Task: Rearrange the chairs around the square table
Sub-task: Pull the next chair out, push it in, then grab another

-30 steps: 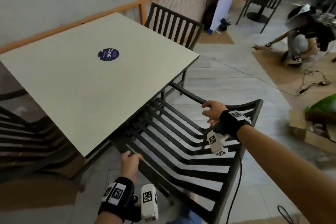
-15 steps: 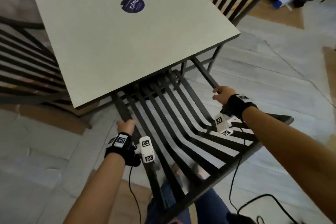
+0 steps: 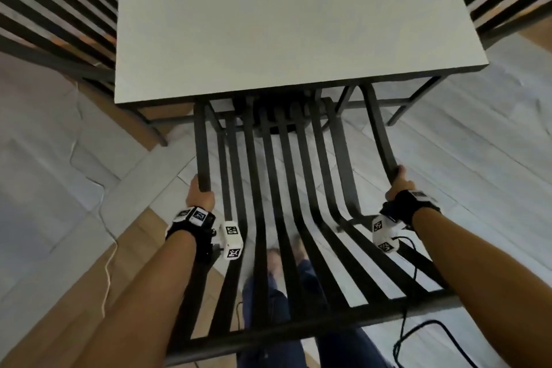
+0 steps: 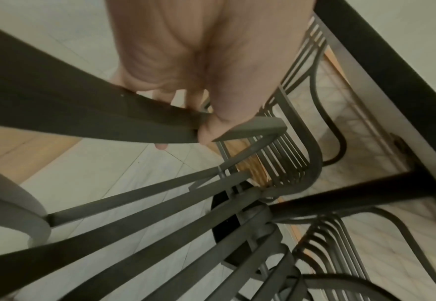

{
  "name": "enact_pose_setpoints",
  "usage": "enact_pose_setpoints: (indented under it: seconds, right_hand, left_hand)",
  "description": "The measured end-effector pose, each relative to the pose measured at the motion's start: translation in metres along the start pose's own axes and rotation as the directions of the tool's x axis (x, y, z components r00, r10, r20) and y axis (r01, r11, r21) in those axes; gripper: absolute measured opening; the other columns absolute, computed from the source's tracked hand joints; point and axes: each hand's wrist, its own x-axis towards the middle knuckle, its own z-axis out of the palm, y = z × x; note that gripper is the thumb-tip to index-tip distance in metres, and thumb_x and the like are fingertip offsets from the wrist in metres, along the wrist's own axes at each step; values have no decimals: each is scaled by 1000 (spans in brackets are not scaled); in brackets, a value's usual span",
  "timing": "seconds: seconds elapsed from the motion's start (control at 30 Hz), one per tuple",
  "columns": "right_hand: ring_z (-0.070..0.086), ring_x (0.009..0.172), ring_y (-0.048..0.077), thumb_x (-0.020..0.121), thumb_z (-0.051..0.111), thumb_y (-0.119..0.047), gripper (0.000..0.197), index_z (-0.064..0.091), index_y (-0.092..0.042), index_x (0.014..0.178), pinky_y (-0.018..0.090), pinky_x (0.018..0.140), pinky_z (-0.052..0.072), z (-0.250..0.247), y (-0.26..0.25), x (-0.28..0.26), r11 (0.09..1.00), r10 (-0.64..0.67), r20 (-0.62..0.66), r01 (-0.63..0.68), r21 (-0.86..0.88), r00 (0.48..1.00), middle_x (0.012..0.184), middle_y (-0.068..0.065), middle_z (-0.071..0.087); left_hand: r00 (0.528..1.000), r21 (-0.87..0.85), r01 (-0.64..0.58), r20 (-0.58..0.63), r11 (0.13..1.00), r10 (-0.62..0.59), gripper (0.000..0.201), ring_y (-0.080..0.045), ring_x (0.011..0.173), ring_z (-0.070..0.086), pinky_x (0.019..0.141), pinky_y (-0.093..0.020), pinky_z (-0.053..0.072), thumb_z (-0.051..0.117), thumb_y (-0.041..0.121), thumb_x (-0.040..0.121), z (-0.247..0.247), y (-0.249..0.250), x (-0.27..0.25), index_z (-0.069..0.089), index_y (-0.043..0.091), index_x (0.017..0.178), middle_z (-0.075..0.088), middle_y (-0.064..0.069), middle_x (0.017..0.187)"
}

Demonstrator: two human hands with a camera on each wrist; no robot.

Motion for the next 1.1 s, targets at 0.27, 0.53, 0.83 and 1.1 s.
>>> enact_pose_setpoints:
  seconds: [0.27,0.53,0.83,1.1]
  right_hand:
    - [62,90,40,79,66,-10,85,13,-19,145,48,82,52,-1,32,14,994,-50,166,66,-91,985,78,16,56]
    - [54,82,39,86,55,1,76,13,-15,147,44,73,47,5,41,-4,999,-35,121,40,-34,992,70,13,44]
    - [57,94,40,86,58,-2,62,30,-8,141,42,78,45,-13,39,-16,995,-8,97,17,-97,995,89,17,49]
    - [60,100,35,85,64,-17,50,47,-7,132,41,88,52,-43,18,-59,987,-119,39,123,-106,992,117,19,58]
  left_hand:
    - [994,-2,84,-67,996,-84,51,-42,95,64,86,-43,53,41,10,91,-2,-1,1,46,25,140,64,-23,121]
    - [999,2,40,-20,999,-39,50,-39,100,63,89,-38,50,47,12,90,-2,-5,-10,49,27,137,65,-20,121]
    - [994,72,-43,100,996,35,49,-39,110,60,100,-45,47,63,16,86,-9,7,-13,50,16,134,63,-20,126]
    - [963,32,-184,203,982,174,66,-32,133,46,111,-41,38,64,3,84,-20,54,-54,36,9,144,46,-17,146]
